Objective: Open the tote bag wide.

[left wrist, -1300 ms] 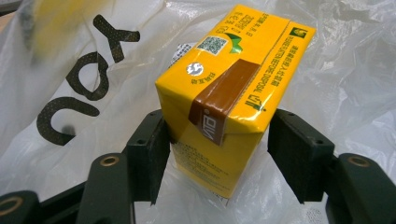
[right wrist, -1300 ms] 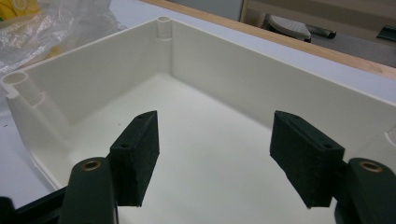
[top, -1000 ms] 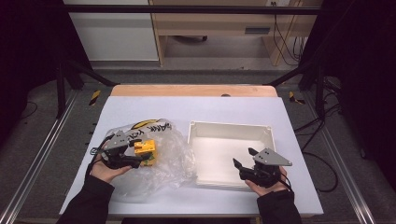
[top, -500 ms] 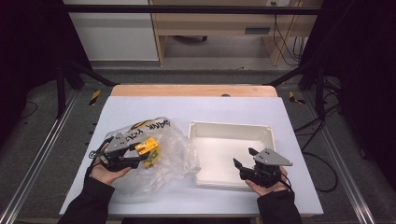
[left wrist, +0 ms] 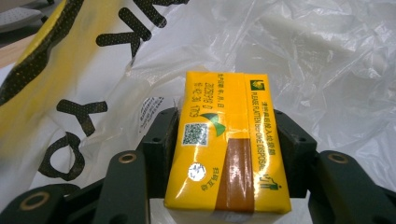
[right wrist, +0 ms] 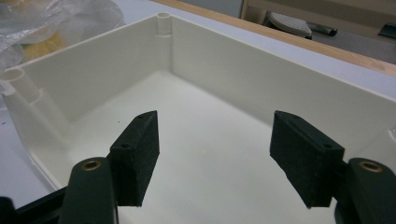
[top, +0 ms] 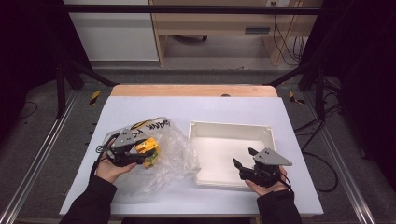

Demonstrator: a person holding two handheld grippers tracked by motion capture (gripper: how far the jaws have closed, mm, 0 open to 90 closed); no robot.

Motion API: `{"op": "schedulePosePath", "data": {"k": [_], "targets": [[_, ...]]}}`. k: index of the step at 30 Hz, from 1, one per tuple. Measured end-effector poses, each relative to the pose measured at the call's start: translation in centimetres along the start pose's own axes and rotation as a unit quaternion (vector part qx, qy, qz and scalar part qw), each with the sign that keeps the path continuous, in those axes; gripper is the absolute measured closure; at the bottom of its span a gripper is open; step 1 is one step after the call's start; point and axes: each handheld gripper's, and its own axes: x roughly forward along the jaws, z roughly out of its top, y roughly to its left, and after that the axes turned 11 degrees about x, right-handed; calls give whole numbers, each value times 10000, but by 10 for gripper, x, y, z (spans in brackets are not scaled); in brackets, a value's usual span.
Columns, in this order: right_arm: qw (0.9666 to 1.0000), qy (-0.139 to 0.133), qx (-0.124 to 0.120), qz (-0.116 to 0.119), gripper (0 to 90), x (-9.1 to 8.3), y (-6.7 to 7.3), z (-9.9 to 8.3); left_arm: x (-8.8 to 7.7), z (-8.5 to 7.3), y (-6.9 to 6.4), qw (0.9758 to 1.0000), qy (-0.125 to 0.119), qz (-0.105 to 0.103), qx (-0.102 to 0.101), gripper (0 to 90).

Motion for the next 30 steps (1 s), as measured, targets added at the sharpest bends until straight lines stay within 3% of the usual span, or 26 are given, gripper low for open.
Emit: {"op": "schedulePosePath", "data": {"k": [17, 22, 30], "targets": [[10000, 10, 12, 0, 328, 0, 0, 0, 2, 3, -5, 9995, 225, 156, 136, 503], [10000, 1, 16, -5, 328, 0, -1, 0, -9, 5, -1, 9998, 24, 175, -41, 503], [10000, -22, 45, -17, 327, 0, -2, 1, -30, 17, -1, 9996, -169, 188, -122, 503]]}}
